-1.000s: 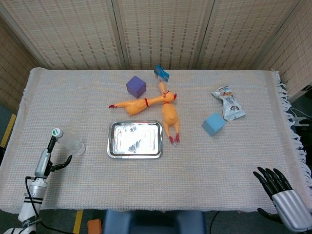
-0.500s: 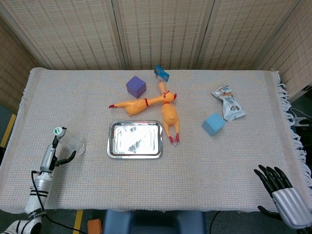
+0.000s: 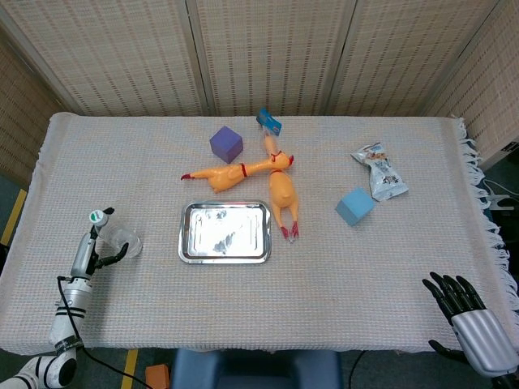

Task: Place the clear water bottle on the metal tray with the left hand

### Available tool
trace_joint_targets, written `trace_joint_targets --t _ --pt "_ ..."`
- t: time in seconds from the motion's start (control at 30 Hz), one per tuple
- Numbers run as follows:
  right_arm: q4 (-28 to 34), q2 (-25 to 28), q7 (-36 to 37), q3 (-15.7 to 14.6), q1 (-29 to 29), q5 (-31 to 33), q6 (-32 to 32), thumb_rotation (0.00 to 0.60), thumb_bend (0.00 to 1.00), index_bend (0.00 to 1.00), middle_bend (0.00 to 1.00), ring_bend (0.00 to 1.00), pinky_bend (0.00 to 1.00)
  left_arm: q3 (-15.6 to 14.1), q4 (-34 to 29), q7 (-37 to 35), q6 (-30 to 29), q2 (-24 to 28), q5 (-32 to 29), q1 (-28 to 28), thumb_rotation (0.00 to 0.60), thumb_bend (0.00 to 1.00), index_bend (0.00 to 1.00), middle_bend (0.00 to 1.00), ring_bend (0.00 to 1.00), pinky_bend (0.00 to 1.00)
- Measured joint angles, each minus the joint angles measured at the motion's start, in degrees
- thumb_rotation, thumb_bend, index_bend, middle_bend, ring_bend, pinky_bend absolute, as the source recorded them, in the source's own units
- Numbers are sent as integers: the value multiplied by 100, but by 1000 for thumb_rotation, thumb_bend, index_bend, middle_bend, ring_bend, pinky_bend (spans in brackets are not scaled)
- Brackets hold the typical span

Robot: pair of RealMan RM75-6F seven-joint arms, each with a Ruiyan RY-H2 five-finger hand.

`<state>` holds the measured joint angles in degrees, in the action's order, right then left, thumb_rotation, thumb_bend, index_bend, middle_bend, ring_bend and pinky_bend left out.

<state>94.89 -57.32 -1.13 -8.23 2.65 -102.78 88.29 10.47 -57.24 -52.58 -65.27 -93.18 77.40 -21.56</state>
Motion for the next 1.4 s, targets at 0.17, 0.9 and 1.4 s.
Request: trace_joint_targets --t 0.17,0.9,1.4 --pt "11 1 -7 -2 -12 18 -36 600 25 0 0 0 0 -2 -22 -57 27 23 1 7 600 432 235 273 143 271" --pt "90 -3 -157 -7 -58 116 -212 600 25 0 0 0 0 502 1102 343 -467 -171 -233 -76 600 486 292 306 175 340" --pt "62 33 -72 -82 -52 -12 -175 600 25 0 0 0 0 184 -779 -108 -806 227 275 79 600 482 264 280 150 320"
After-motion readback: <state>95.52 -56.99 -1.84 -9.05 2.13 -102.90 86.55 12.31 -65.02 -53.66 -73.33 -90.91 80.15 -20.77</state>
